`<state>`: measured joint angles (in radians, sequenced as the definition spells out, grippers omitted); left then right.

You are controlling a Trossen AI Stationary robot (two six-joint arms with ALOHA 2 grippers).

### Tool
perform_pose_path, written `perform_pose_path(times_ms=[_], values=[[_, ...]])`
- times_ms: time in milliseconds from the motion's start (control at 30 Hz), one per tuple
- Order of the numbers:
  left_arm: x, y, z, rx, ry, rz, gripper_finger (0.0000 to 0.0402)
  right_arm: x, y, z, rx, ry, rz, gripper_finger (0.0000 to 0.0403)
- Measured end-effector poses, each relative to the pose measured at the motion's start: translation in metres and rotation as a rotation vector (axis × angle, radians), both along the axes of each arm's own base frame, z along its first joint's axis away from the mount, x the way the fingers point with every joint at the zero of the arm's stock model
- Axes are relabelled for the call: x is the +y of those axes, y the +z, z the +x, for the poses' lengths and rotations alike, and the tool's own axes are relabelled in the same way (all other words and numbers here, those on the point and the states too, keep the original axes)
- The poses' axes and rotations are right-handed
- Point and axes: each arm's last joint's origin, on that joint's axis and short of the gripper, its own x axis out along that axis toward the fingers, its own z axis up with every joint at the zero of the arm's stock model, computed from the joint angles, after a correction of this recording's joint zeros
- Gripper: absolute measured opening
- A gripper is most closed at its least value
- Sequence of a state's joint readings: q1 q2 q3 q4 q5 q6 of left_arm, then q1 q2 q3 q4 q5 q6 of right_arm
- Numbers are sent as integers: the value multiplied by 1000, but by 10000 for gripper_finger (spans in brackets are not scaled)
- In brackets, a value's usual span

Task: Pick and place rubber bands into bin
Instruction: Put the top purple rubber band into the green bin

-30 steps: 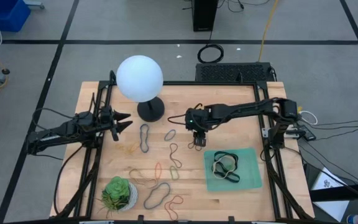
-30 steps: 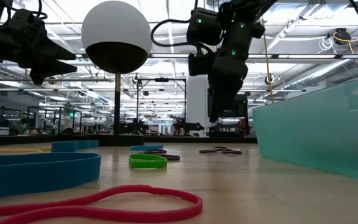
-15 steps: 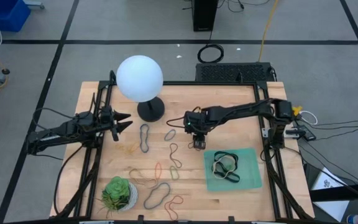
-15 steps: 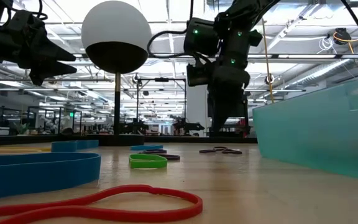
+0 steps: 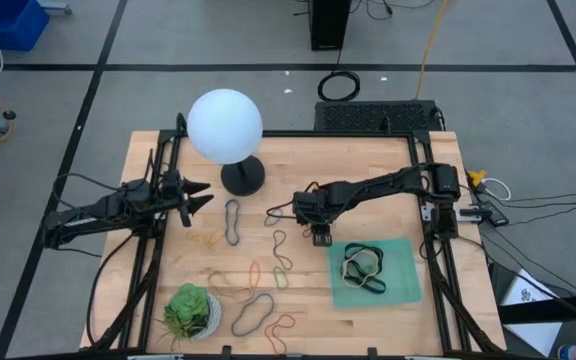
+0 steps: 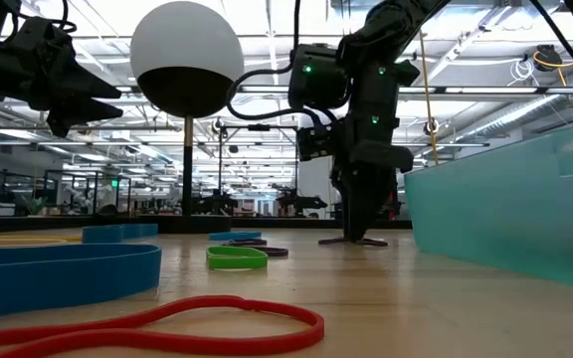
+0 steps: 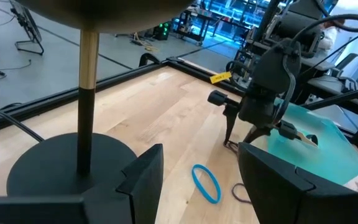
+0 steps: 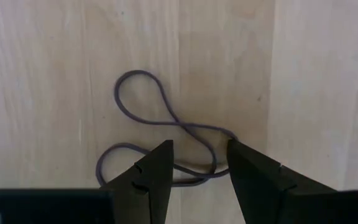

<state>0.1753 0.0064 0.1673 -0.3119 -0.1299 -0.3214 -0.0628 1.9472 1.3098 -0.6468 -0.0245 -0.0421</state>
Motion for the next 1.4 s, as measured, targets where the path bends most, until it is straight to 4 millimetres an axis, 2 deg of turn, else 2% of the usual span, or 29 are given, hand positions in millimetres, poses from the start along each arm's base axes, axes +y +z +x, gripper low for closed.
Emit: perform_pose_path(times_ms=[600, 733, 1033, 1167, 1400], values=[[0, 0, 0, -1, 0, -1, 212, -2, 0, 0, -6, -2, -67, 118], [0, 0, 0, -1, 0, -1, 212, 0, -5, -3, -1, 2, 21, 118], [0, 0, 0, -2, 0, -1, 212, 3, -22, -19, 65, 11, 23, 114], [0, 0, 0, -2, 0, -1, 212, 4, -24, -21, 73, 36, 22, 91], [0, 0, 0, -2, 0, -1, 212, 7, -25, -21, 74, 98, 21, 24]])
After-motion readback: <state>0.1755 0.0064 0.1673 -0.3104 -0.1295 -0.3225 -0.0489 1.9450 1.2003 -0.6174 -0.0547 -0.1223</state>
